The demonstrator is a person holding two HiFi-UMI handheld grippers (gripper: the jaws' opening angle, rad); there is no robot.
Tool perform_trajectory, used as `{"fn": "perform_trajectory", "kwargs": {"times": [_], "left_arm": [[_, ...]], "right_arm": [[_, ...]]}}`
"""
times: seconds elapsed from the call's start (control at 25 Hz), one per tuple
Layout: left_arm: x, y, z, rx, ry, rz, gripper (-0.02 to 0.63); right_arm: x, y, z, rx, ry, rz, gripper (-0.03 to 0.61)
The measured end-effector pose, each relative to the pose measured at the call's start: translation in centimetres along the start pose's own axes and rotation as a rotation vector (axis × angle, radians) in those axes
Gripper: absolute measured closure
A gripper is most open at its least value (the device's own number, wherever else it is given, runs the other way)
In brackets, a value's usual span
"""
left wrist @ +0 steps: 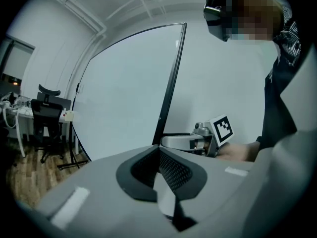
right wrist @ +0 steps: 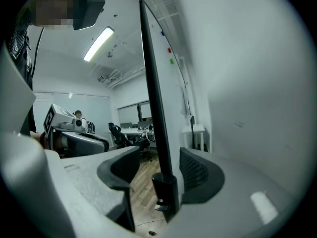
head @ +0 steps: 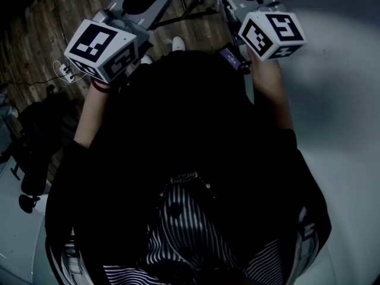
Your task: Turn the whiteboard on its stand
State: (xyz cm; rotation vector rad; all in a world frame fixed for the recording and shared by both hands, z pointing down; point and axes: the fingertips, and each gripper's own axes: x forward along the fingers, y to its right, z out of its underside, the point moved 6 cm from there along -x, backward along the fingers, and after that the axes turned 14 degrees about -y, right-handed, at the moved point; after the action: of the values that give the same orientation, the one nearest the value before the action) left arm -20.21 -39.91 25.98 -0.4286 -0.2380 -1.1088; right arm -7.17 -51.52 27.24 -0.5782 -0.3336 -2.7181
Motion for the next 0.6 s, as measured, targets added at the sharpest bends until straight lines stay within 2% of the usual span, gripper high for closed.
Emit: {"fn": "perform_trajectory", "kwargs": {"times": [0.16, 0.36, 0.48, 0.6], "left_arm": [[-0.8, -0.7, -0.4, -0.03, 0.031, -0.045, 0.612], [-2.3, -3.0, 0.2, -0.064, 0.024, -0.106, 0.612], [-2.9, -3.4, 1.5, -0.106, 0.024, -0.157, 0.612], [-3.0, -3.5, 1.9, -0.11, 0.021, -0.175, 0.612]], "right_arm": [[1.7, 0.0, -1.5, -0.053, -0.009, -0.041, 0.339], [4.1, 1.0, -3.4, -0.08, -0.001, 0.019, 0.339], [4.6, 1.6, -2.9, -0.069, 0.008, 0.055, 0.339], [5.2, 2.1, -2.7, -0.072, -0.01, 0.07, 0.374]]}}
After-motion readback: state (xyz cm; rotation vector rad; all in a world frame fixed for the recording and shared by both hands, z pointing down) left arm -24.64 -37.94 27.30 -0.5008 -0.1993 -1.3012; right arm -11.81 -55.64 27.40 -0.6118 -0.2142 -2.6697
